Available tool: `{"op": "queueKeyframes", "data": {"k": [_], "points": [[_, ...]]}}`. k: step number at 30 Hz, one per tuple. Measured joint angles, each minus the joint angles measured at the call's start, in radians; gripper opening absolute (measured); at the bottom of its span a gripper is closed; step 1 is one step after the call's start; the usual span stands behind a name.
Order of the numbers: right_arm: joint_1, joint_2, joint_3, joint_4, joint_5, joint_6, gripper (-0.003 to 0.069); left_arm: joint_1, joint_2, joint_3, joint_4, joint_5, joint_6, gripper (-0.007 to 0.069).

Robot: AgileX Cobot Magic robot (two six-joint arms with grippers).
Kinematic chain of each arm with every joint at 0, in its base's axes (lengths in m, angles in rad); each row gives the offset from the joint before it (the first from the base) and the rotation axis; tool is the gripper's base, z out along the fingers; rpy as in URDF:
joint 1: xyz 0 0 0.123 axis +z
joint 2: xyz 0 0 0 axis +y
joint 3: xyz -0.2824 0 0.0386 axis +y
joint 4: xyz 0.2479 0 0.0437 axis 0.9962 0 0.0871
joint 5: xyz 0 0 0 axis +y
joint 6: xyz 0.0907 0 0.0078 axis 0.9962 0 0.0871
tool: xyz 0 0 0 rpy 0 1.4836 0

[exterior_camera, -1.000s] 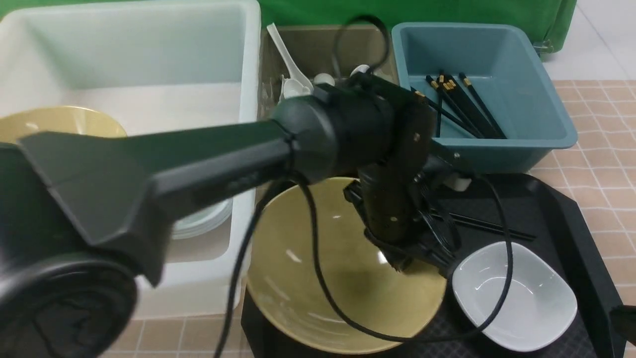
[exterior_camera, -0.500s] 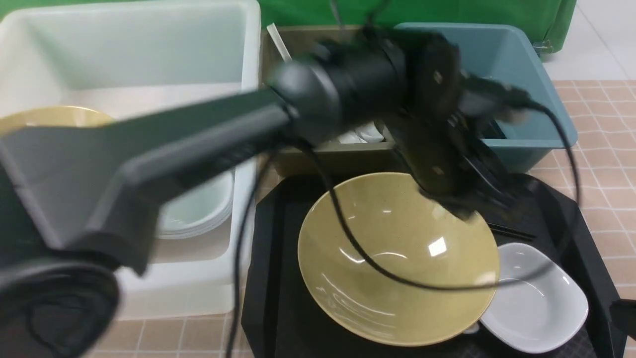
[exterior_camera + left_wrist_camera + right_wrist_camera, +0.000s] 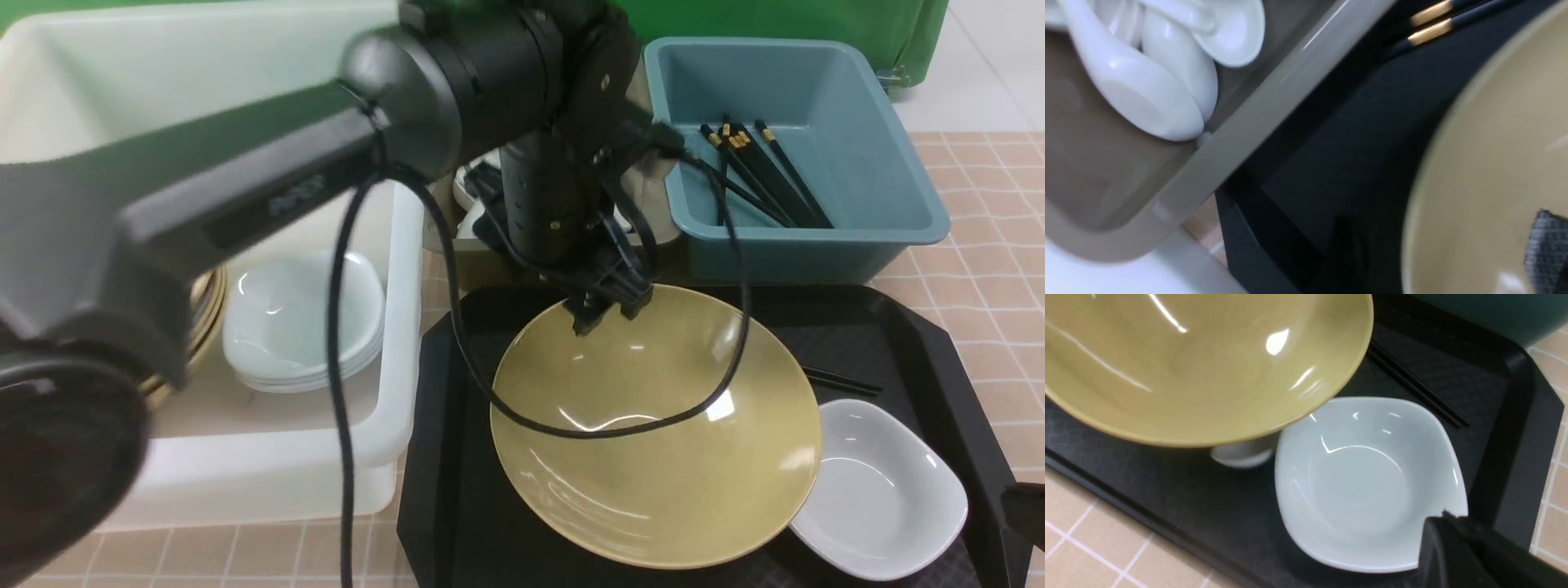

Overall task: On brown table put chopsticks spoon bowls plates into blue grey white boxes.
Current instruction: 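Grasp the large bowl on the tray by its rim, then place the tan bowl onto the bowl stack in the left bin with the left gripper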

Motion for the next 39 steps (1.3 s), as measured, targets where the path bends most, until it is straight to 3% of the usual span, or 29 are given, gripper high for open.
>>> {"op": "queueKeyframes", "data": {"k": [3,5,7,8,11,16,25,27,31,36,37,39], "points": [[0.000,0.000,0.000,0.000,0.000,0.003,0.0048,0.009,0.066,0.000,0.006,-0.007,0.000,0.0486],[0.000,0.000,0.000,0.001,0.000,0.004,0.0048,0.010,0.097,0.000,0.003,-0.008,0.007,0.0430],[0.000,0.000,0.000,0.001,-0.001,0.004,0.0048,0.010,0.112,0.000,0.001,-0.006,0.012,0.0325],[0.000,0.000,0.000,0.001,-0.001,0.004,0.0048,0.010,0.112,-0.001,-0.002,-0.007,0.012,0.0317],[0.000,0.000,0.000,0.004,-0.001,0.004,0.0048,0.011,0.071,-0.004,-0.032,0.012,0.024,0.0143],[0.000,0.000,0.001,0.004,-0.003,0.004,0.0048,0.008,-0.040,0.001,-0.083,0.019,0.040,0.0040],[0.000,0.000,0.001,0.005,-0.003,0.029,0.0048,0.074,-0.385,0.010,-0.104,-0.070,0.081,0.0007],[0.000,0.000,0.001,0.005,-0.003,0.030,0.0048,0.131,-0.462,0.010,-0.120,-0.074,0.075,0.0006],[0.000,0.000,0.001,0.005,-0.003,0.030,0.0048,0.344,-0.581,0.010,-0.115,-0.059,0.027,0.0006],[0.000,0.000,0.001,0.005,-0.003,0.036,0.0048,0.757,-0.682,0.072,-0.101,-0.046,-0.060,0.0008],[0.000,0.000,0.001,0.005,-0.003,0.037,0.0048,0.771,-0.684,0.079,-0.101,-0.047,-0.063,0.0008],[0.000,0.000,0.001,0.005,-0.004,0.042,0.0048,0.916,-0.706,0.177,-0.147,-0.070,-0.079,0.0008]]}}
